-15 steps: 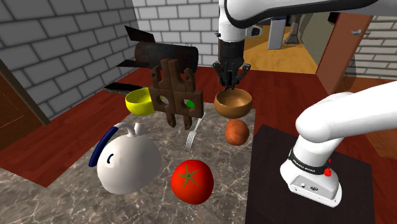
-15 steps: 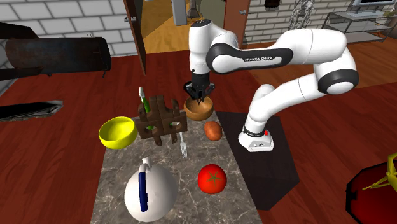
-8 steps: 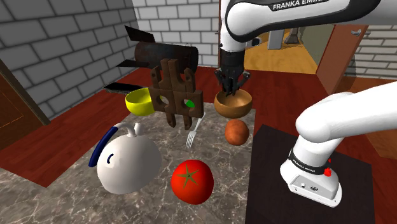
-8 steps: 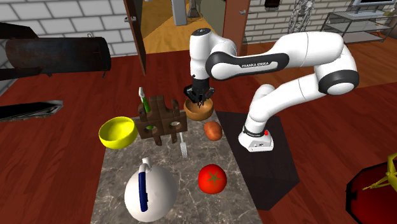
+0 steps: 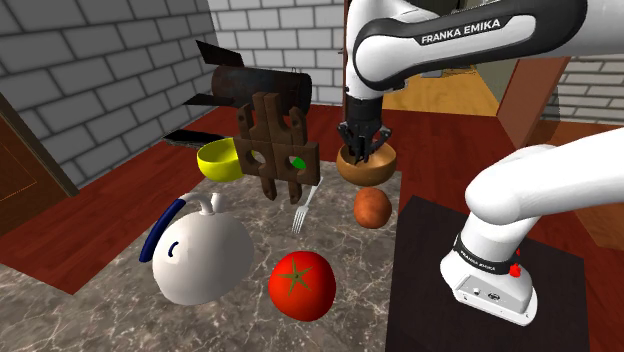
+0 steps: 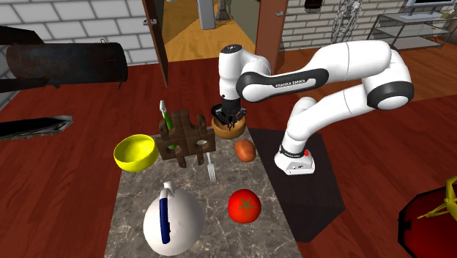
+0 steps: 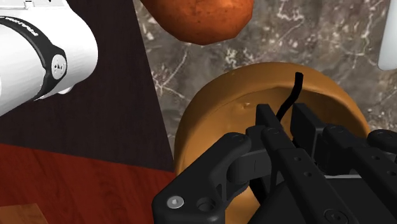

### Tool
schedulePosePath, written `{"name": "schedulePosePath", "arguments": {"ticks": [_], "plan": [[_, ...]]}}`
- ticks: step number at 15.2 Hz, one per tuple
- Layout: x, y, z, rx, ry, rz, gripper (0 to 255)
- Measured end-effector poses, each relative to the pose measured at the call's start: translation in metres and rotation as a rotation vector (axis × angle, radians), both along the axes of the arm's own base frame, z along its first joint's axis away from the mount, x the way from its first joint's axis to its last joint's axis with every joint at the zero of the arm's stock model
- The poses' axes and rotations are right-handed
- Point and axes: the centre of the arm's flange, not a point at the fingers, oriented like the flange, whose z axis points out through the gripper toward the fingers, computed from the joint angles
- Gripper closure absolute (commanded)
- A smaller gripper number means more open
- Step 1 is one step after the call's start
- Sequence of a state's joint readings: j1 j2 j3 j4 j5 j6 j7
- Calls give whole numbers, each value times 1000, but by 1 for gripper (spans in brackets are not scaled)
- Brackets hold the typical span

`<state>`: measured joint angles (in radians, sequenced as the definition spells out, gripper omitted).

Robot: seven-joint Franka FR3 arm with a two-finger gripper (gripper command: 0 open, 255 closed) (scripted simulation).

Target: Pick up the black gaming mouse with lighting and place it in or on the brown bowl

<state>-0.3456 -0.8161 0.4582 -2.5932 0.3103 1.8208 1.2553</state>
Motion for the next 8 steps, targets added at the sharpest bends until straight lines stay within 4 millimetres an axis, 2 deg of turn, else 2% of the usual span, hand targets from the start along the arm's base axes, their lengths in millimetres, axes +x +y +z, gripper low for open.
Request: {"name": "schedulePosePath", "arguments": {"ticks": [4,5,8], "plan": [[0,0,-1,0,-1,0,255],[0,0,-1,0,-1,0,0],[0,0,-1,0,-1,0,0]]}}
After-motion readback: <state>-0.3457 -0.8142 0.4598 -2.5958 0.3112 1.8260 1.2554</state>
